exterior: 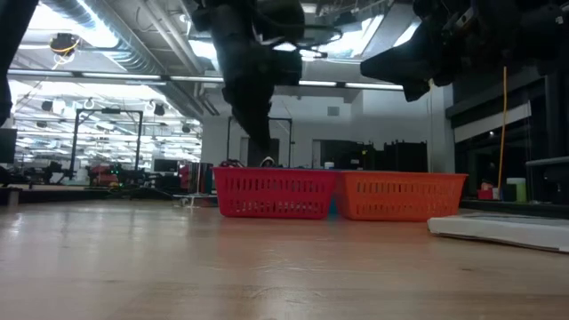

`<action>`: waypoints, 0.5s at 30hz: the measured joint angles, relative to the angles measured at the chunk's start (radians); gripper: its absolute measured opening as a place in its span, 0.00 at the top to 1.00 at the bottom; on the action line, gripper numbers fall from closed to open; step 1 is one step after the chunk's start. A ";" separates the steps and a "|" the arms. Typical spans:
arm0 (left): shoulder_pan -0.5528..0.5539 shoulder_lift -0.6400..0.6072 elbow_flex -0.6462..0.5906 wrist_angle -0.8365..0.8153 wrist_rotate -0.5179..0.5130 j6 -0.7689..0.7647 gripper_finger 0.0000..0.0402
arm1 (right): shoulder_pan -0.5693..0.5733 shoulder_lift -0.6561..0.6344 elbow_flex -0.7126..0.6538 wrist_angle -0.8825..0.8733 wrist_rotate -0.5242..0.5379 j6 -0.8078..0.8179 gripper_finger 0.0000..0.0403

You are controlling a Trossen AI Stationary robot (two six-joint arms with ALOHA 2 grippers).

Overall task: Pick and place items into bin
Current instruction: Put the white card reader box into the blue bin

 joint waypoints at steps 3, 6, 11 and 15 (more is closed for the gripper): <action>-0.009 -0.021 0.002 0.004 0.009 0.057 0.79 | 0.000 0.000 0.000 -0.004 0.000 0.000 0.96; -0.023 -0.041 0.002 0.013 0.012 0.096 0.81 | 0.000 0.000 0.000 -0.013 0.000 0.000 0.96; -0.043 -0.068 0.002 0.078 0.011 0.150 0.87 | 0.000 -0.002 0.000 -0.023 0.000 0.012 0.96; -0.063 -0.077 0.002 0.155 0.010 0.186 0.94 | 0.001 -0.027 0.001 -0.069 0.000 0.045 0.98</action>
